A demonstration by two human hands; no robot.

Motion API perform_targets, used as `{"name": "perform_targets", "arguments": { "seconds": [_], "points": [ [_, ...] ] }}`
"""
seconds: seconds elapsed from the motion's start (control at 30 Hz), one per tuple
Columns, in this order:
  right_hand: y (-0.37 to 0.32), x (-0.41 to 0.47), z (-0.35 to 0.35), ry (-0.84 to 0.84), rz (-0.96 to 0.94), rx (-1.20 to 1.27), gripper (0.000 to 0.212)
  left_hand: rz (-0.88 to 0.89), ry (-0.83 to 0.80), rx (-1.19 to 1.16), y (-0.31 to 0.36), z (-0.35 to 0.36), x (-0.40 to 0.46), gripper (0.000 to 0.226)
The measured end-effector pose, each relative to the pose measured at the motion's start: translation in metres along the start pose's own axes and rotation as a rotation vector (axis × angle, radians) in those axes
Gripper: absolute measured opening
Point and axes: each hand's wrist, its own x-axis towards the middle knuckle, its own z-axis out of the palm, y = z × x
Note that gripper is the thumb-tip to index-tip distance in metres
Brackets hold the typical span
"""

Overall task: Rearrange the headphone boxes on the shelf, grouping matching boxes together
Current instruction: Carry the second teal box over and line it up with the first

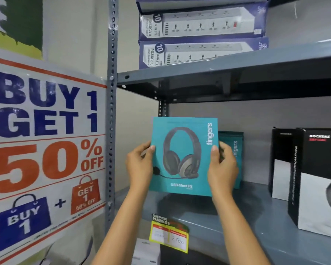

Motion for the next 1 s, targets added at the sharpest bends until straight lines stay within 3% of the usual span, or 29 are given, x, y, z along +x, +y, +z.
{"name": "perform_targets", "arguments": {
  "seconds": [0.2, 0.3, 0.4, 0.47, 0.53, 0.6, 0.67, 0.77, 0.87, 1.0],
  "points": [
    [0.018, 0.008, -0.031, 0.04, 0.007, -0.025, 0.027, -0.086, -0.095, -0.067, -0.017, 0.038, -0.019, 0.024],
    [0.026, 0.015, -0.036, 0.07, 0.029, 0.086, 0.022, -0.087, -0.119, -0.16, -0.022, 0.056, -0.012, 0.022],
    [0.036, 0.032, -0.038, 0.203, 0.153, 0.248, 0.021, -0.25, -0.122, -0.331, -0.03, 0.079, 0.002, 0.037],
    [0.055, 0.044, -0.038, 0.23, 0.308, 0.262, 0.02, -0.393, -0.095, -0.297, -0.046, 0.096, 0.008, 0.044],
    [0.077, 0.052, -0.036, 0.149, 0.453, 0.205, 0.012, -0.464, -0.094, -0.155, -0.065, 0.108, 0.013, 0.046],
    [0.093, 0.06, -0.035, 0.106, 0.549, 0.209, 0.006, -0.503, -0.171, -0.107, -0.08, 0.117, 0.02, 0.034],
    [0.102, 0.067, -0.038, 0.094, 0.635, 0.188, 0.023, -0.563, -0.343, -0.175, -0.086, 0.12, 0.024, 0.018],
    [0.115, 0.077, -0.038, -0.087, 0.789, 0.198, 0.047, -0.689, -0.623, -0.236, -0.099, 0.126, 0.028, 0.038],
    [0.125, 0.079, -0.036, -0.24, 0.825, 0.226, 0.06, -0.748, -0.664, -0.232, -0.106, 0.134, 0.03, 0.051],
    [0.123, 0.077, -0.031, -0.285, 0.774, 0.221, 0.059, -0.731, -0.694, -0.226, -0.101, 0.123, 0.033, 0.048]
  ]
}}
